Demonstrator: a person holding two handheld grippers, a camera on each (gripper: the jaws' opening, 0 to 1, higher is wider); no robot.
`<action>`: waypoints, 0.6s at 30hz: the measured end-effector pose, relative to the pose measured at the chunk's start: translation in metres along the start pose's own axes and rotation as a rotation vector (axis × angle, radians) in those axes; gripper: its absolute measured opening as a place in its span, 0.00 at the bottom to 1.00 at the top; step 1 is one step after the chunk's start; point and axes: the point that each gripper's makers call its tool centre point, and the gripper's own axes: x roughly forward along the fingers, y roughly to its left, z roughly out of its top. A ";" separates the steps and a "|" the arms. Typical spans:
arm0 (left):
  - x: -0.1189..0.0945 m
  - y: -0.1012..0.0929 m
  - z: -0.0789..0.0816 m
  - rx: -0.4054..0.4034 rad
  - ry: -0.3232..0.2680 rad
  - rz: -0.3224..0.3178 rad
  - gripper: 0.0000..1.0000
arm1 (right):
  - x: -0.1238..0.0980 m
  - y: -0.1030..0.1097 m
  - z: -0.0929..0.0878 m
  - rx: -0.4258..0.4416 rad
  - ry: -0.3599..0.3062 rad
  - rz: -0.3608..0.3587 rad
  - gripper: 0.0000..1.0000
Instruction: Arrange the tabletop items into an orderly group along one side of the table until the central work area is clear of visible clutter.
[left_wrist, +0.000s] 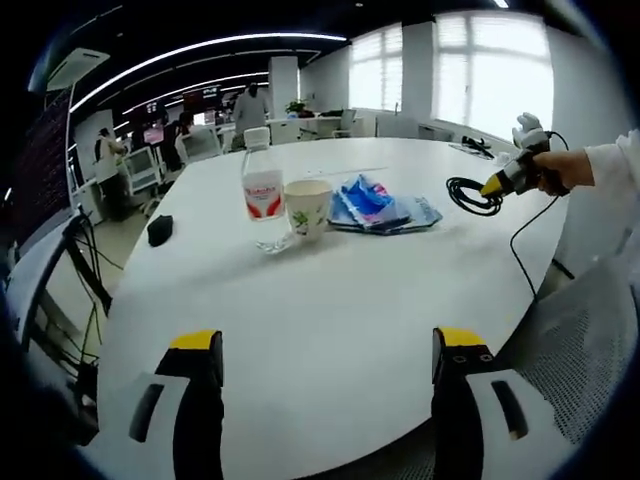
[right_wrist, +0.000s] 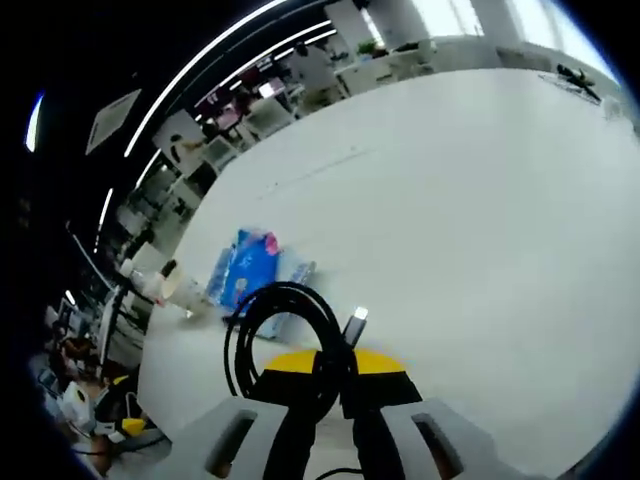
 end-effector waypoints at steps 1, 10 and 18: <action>0.000 0.001 -0.001 0.004 0.004 0.004 0.88 | 0.000 -0.003 0.001 -0.001 0.000 -0.002 0.07; 0.001 0.007 -0.002 0.020 0.028 0.047 0.88 | 0.010 -0.027 0.001 0.059 0.017 0.009 0.08; 0.002 0.014 -0.007 0.010 0.049 0.075 0.88 | 0.023 -0.034 -0.007 0.062 0.058 0.012 0.08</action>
